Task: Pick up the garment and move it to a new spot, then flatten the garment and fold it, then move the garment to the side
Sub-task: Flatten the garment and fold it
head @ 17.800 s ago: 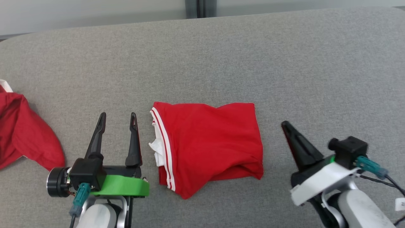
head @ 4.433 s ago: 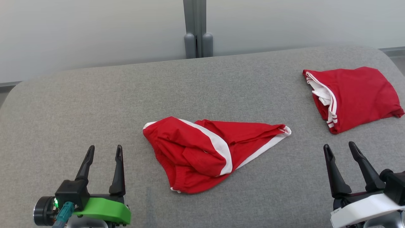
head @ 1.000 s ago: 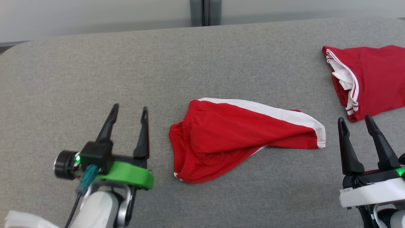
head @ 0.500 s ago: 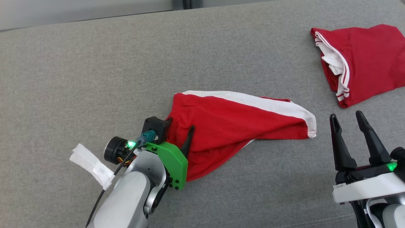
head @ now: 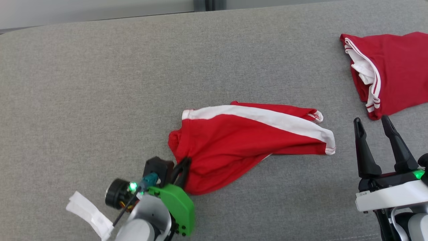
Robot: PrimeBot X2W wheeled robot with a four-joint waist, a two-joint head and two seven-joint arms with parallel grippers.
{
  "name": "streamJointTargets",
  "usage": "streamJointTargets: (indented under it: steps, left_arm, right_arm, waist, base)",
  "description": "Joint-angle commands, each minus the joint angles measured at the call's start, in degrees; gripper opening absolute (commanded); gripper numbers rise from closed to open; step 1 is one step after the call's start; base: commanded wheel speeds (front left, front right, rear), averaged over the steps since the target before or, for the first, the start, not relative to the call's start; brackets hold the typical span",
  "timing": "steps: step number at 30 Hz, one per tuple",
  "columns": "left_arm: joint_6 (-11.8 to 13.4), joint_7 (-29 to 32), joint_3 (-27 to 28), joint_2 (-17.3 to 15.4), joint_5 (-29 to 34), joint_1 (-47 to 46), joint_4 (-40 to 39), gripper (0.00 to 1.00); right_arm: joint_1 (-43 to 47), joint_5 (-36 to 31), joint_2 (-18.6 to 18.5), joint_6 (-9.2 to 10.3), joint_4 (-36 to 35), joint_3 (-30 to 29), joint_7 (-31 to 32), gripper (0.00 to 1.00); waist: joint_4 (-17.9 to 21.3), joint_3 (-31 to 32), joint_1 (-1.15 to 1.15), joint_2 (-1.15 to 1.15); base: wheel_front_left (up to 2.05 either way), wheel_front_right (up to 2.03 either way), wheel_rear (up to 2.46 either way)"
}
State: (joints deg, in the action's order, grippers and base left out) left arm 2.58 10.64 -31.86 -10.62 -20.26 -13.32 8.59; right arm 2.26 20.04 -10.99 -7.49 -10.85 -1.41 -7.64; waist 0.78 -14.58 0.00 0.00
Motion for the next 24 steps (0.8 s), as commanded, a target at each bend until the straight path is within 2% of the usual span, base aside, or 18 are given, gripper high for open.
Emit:
streamJointTargets:
  steps: [1, 7, 8, 9, 17, 20, 24]
  left_arm:
    - [0.7, 0.5, -0.4, -0.1, -0.6, 2.7, -0.8, 0.0]
    - [3.7, -0.1, 0.4, 0.9, -3.2, 10.0, -3.9, 0.0]
    - [4.1, -0.9, 0.5, 1.4, -3.4, 10.4, -4.1, 0.32]
    - [4.3, -1.7, 0.6, 1.8, -3.3, 10.6, -4.2, 0.98]
    - [6.3, -15.9, 4.1, 2.5, -0.4, 7.9, -6.6, 1.0]
    - [7.7, -20.6, 6.7, 1.6, 0.8, 6.8, -7.9, 1.0]
    - [9.3, -23.3, 10.1, -0.2, 1.6, 6.2, -9.0, 1.0]
  right_arm:
    - [0.1, 0.1, -0.1, 0.0, 0.1, 0.1, -0.1, 1.0]
    - [0.4, 0.2, -0.4, 0.0, -0.1, 0.2, 0.3, 1.0]
    - [0.5, 0.2, -0.5, 0.0, -0.2, 0.1, 0.4, 1.0]
    - [0.6, 0.2, -0.5, 0.0, -0.1, 0.1, 0.5, 1.0]
    - [1.4, -1.5, -0.7, 0.0, -1.0, -0.2, 2.1, 1.0]
    - [2.0, -1.6, -0.8, 0.0, -1.4, -0.4, 2.8, 1.0]
    - [2.7, -1.8, -1.1, 0.0, -2.0, -0.6, 3.5, 1.0]
  waist:
    - [-0.7, 0.5, 0.0, 0.0]
    - [-1.5, 0.8, 0.0, 0.0]
    - [-1.6, 0.8, 0.0, 0.0]
    - [-1.7, 0.9, 0.0, 0.0]
    - [-1.9, 2.4, 0.0, 0.0]
    - [-1.9, 3.3, 0.0, 0.0]
    - [-1.9, 4.3, 0.0, 0.0]
  base:
    - [0.0, 0.0, 0.0]
    - [0.0, 0.0, 0.0]
    - [0.0, 0.0, 0.0]
    - [0.0, 0.0, 0.0]
    - [0.0, 0.0, 0.0]
    - [0.0, 0.0, 0.0]
    - [0.0, 0.0, 0.0]
